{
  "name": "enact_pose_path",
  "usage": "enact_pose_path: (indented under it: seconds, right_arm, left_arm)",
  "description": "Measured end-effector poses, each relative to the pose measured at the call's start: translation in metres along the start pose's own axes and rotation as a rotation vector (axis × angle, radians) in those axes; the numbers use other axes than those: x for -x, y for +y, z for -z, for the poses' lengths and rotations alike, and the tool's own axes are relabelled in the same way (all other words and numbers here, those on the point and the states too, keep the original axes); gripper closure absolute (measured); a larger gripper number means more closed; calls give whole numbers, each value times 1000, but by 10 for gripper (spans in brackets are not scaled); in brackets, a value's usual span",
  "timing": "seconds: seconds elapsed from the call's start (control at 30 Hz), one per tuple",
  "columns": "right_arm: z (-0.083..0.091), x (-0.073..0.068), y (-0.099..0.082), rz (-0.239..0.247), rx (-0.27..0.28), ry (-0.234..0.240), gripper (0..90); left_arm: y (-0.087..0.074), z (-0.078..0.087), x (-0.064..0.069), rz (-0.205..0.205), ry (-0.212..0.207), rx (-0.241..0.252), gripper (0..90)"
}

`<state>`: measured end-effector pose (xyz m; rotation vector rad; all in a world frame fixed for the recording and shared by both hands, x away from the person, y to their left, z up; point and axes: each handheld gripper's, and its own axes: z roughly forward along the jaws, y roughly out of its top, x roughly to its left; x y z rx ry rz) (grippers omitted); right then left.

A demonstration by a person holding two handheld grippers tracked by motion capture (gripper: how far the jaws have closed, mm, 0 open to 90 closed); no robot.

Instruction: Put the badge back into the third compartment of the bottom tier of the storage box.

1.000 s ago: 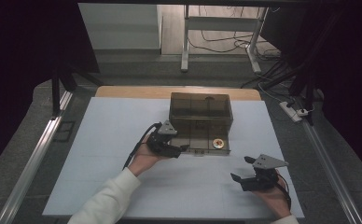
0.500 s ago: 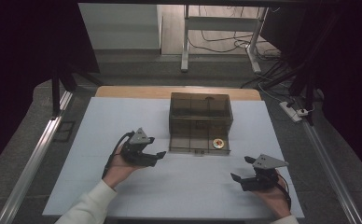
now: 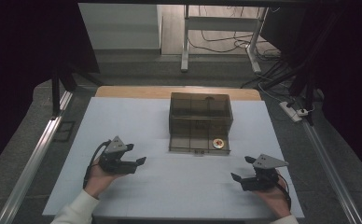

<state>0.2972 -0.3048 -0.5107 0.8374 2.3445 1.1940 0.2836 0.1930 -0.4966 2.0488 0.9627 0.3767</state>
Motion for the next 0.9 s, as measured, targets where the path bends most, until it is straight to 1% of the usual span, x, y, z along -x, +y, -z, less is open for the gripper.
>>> enact_pose_path:
  seconds: [0.1,0.23,0.4,0.57,0.9]
  right_arm:
    - [0,0,0,2,0,-2,130]
    - [1,0,0,2,3,-3,130]
    - [1,0,0,4,2,-5,130]
    - [1,1,0,5,4,-4,130]
    - [1,0,0,5,6,-3,130]
  left_arm:
    - [-9,5,-3,7,6,-10,266]
    - [-20,13,-7,28,21,-7,268]
    - [-29,20,-11,42,34,-8,268]
    - [-32,23,-13,53,44,-5,268]
    - [-32,22,-14,49,46,-5,266]
